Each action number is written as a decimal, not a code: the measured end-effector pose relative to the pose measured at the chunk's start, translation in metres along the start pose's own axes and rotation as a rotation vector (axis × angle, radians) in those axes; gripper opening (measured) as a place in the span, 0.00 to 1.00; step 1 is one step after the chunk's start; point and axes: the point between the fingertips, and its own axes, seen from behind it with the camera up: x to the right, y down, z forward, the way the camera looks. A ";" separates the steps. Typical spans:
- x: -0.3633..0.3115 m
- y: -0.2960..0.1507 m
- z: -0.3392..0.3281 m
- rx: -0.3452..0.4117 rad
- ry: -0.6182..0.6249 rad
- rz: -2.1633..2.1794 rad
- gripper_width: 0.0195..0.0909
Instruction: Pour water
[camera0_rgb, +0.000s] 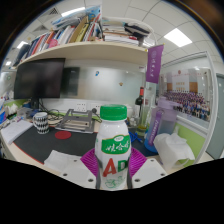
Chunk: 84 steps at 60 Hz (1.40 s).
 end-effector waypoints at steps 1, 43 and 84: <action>0.000 0.000 0.000 0.001 0.000 -0.006 0.22; -0.162 -0.164 0.112 -0.074 -0.005 -1.114 0.22; -0.268 -0.125 0.190 -0.142 0.033 -1.928 0.23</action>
